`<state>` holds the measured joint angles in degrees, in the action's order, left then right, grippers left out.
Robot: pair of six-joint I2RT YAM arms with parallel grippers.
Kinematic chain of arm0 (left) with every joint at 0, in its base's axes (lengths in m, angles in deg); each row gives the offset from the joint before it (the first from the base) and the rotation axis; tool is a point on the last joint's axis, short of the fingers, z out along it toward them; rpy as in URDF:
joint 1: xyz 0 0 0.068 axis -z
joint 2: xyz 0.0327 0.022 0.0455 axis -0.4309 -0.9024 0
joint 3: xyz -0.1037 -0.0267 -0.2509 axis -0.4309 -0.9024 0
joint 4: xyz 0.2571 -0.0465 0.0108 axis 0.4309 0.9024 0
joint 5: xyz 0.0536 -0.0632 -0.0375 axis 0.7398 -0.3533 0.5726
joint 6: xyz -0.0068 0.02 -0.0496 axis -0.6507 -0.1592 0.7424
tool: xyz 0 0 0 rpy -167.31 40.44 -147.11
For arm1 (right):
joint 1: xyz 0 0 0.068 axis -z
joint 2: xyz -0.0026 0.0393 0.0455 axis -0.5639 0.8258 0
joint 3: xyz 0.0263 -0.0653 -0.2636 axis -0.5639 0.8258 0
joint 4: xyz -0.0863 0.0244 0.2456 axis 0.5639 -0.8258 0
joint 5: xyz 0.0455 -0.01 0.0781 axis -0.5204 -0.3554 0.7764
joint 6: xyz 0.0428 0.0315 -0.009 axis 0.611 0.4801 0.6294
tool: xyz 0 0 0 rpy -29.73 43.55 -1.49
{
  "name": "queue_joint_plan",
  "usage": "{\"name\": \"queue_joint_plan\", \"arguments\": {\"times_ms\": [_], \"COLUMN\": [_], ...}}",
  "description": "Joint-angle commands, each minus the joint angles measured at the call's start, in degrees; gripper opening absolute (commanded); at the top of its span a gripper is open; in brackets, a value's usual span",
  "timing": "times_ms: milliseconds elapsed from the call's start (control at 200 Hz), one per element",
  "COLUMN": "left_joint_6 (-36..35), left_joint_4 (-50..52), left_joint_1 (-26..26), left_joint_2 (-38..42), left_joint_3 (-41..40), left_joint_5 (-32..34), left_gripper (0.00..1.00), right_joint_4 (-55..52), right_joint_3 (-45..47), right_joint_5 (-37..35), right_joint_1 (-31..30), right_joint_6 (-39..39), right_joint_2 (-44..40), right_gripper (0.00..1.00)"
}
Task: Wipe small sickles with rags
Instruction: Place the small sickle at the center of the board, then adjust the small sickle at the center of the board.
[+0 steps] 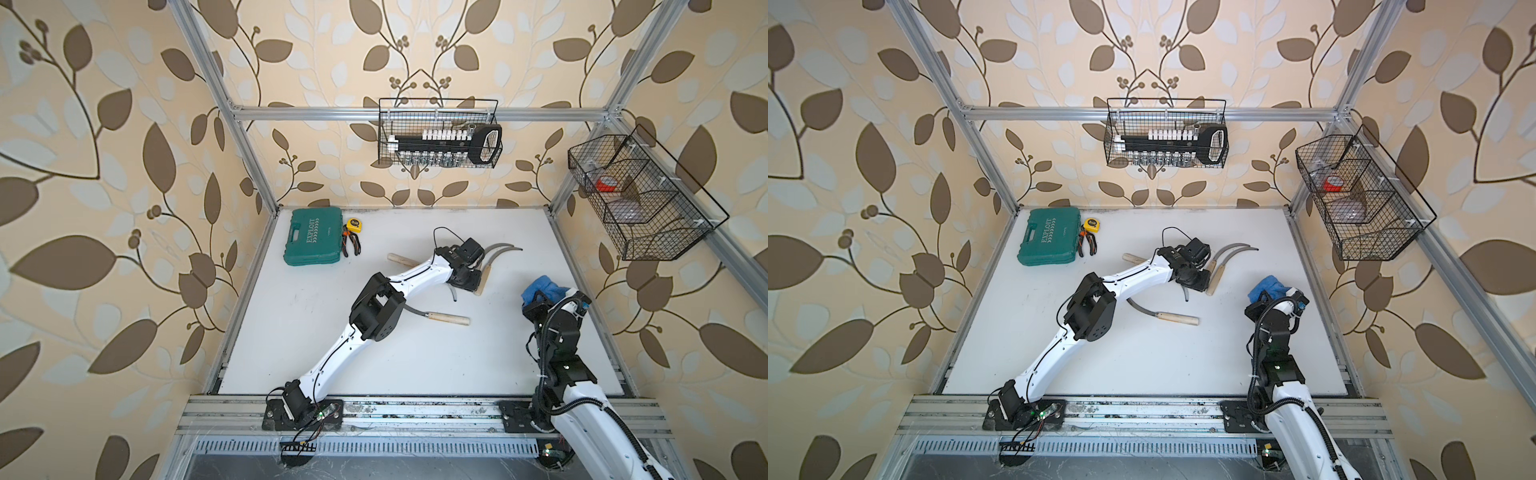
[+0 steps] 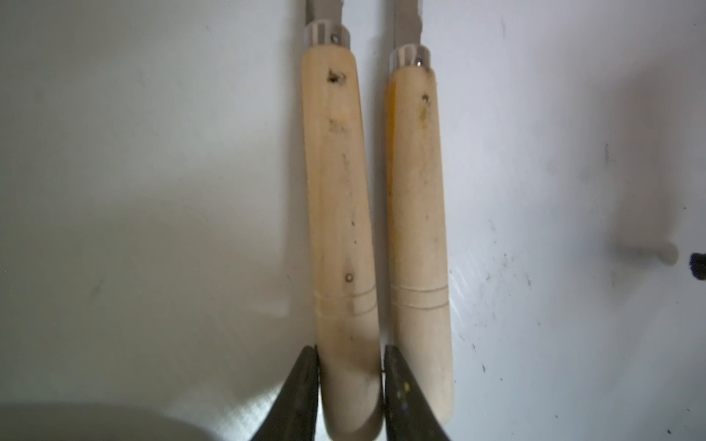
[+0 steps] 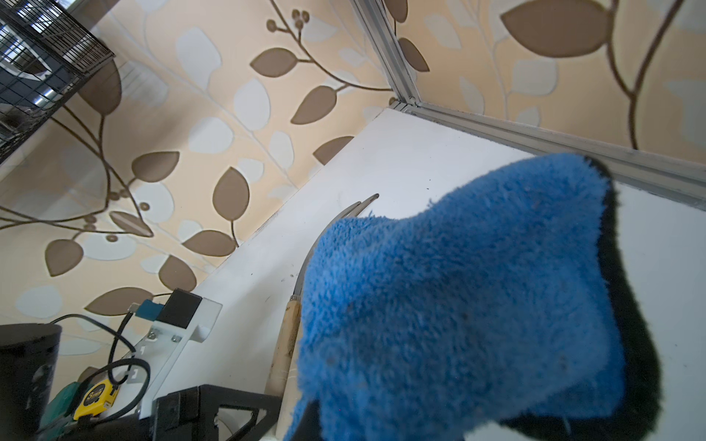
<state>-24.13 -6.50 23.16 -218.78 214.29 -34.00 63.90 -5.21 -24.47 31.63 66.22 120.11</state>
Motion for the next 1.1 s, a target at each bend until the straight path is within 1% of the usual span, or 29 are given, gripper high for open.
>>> {"name": "queue_joint_plan", "arguments": {"times_ms": [0,125,240,325,380,420,450,500,590,740,760,765,775,810,835,865,935,1015,1095], "left_joint_6": [0.26,0.21,-0.31,0.15,1.05,1.82,2.50,3.63,5.46,8.98,9.72,9.93,10.31,11.55,12.50,13.77,15.55,16.43,17.15], "left_joint_4": [-1.46,-1.75,-1.05,0.91,1.27,-0.09,-1.93,-5.46,-11.47,-20.51,-21.62,-21.88,-22.25,-23.07,-23.27,-22.89,-21.58,-21.47,-22.68], "left_joint_1": [-0.17,-0.17,-0.17,-0.12,-0.08,-0.01,0.00,0.17,0.48,1.55,1.58,1.59,1.59,1.59,1.52,1.56,1.48,1.50,1.50], "left_joint_2": [1.96,2.37,4.14,7.74,11.64,15.46,18.68,24.49,35.45,54.13,56.40,57.00,58.21,61.91,63.72,67.65,72.71,77.69,82.91], "left_joint_3": [-0.13,-0.04,0.39,-0.46,-3.19,-7.33,-10.82,-19.60,-33.04,-54.36,-56.93,-57.58,-58.90,-62.83,-65.26,-67.71,-72.04,-76.55,-81.46], "left_joint_5": [-0.85,-1.31,-1.45,0.76,2.50,3.59,4.44,6.01,9.32,16.81,17.55,17.71,18.10,19.18,19.88,21.12,21.90,20.80,19.94], "left_gripper": [0.31,0.33,0.37,0.44,0.50,0.54,0.59,0.67,0.75,0.87,0.90,0.95,0.98,0.99,0.99,0.99,0.99,0.99,0.99], "right_joint_4": [1.49,1.40,1.41,1.40,1.40,1.57,1.81,2.42,3.50,-6.13,-6.99,-7.10,-7.65,-9.38,-10.60,-12.00,-14.10,-15.64,-16.69], "right_joint_3": [0.94,1.01,0.99,1.00,0.99,1.06,1.07,1.17,0.67,-4.68,-5.03,-5.15,-5.34,-5.78,-5.99,-6.09,-5.32,-4.99,-6.09], "right_joint_5": [0.36,0.38,0.46,0.66,0.67,0.88,1.17,2.01,6.14,15.38,16.58,16.97,17.55,18.92,19.28,18.55,13.43,6.03,-2.03], "right_joint_1": [0.24,0.32,0.35,0.34,0.33,0.33,0.33,0.38,0.33,0.18,0.09,0.08,-0.02,-0.63,-1.34,-2.52,-7.83,-16.44,-27.91], "right_joint_6": [-0.21,-0.14,-0.15,-0.21,-0.21,-0.25,-0.34,-0.63,-2.23,-2.46,-2.49,-2.50,-2.45,-2.25,-2.11,-1.72,-0.42,0.97,2.86], "right_joint_2": [-0.90,-1.01,-1.02,-1.05,-1.09,-1.05,-0.97,-0.68,0.17,2.03,2.12,2.12,2.12,2.21,2.18,1.97,0.89,1.03,3.98], "right_gripper": [0.00,0.00,0.00,0.00,0.00,0.00,0.00,0.00,0.00,0.00,0.00,0.00,0.00,0.00,0.00,0.00,0.00,0.00,0.00]}}
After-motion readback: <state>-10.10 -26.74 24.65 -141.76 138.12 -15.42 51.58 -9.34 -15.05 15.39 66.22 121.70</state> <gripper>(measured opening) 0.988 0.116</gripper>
